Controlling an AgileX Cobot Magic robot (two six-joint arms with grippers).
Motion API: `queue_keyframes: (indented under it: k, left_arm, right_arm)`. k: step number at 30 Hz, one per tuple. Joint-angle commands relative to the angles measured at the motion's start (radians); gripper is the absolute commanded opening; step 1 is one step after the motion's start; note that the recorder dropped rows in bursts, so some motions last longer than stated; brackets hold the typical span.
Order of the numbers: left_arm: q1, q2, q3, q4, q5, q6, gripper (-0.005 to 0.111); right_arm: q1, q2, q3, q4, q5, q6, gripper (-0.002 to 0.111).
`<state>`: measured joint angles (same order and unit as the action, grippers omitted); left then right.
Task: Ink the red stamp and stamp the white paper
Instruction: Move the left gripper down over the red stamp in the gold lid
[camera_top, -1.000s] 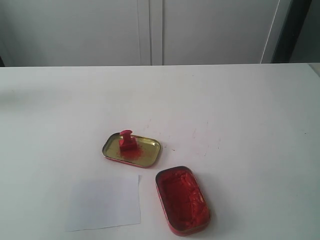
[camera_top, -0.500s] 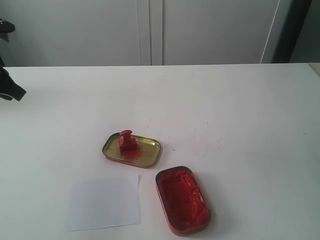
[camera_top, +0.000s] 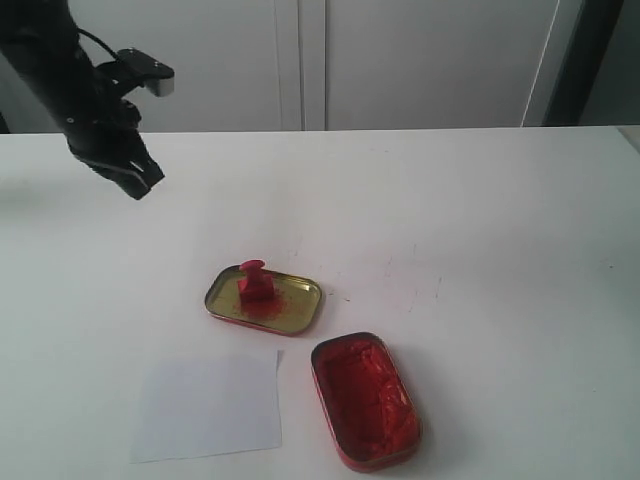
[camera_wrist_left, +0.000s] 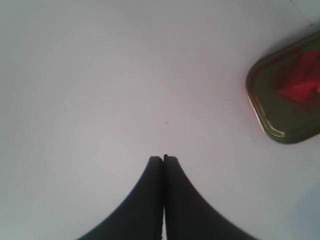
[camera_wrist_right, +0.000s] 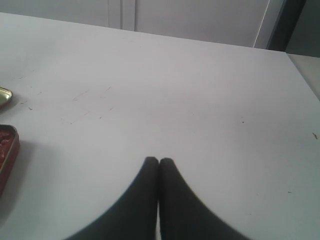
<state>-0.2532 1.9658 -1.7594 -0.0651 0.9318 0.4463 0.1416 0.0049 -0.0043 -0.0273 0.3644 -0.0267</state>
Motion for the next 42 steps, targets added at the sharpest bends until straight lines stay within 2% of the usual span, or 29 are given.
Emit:
queue_keyframes:
  k: [1,4,7,10,13,20,25,29,35,42]
  left_arm:
    - [-0.055,0.097,-0.135,-0.057,0.109,0.072,0.0]
    - [-0.087,0.16,-0.226,-0.078,0.151,0.078,0.0]
    - [-0.108,0.227,-0.315,-0.18,0.219,0.126,0.0]
    - [-0.118,0.258,-0.361,-0.189,0.289,0.156,0.0]
    - [-0.132,0.278,-0.389,-0.195,0.289,0.186,0.0]
    - [-0.192,0.278,-0.389,-0.179,0.289,0.272,0.0]
    - [-0.239,0.278,-0.389,-0.083,0.289,0.248,0.0]
    - [-0.247,0.262,-0.378,-0.122,0.289,0.235,0.0]
    - [-0.247,0.185,-0.316,-0.128,0.289,0.266,0.0]
    - [-0.247,0.093,-0.158,-0.124,0.289,0.31,0.0]
  right_arm:
    - [-0.005,-0.005,0.004,-0.005,-0.015,0.002,0.0]
    - [-0.005,-0.005,0.004,-0.005,-0.015,0.002,0.0]
    - [-0.005,-0.005,0.004,-0.005,-0.015,0.002,0.0]
    - [-0.005,-0.005,0.004,-0.005,-0.015,0.002,0.0]
    - [-0.005,-0.005,0.004,-0.005,-0.015,0.002,0.0]
    - [-0.005,-0.005,0.004,-0.005,-0.015,0.002,0.0]
    - [-0.005,-0.005,0.004,-0.005,-0.015,0.002,0.0]
    - [-0.005,-0.005,0.004,-0.005,-0.015,0.002,0.0]
    - [-0.005,-0.005,0.004,-0.005,-0.015,0.002,0.0]
    - [-0.005,-0.005,0.004,-0.005,-0.015,0.002,0.0]
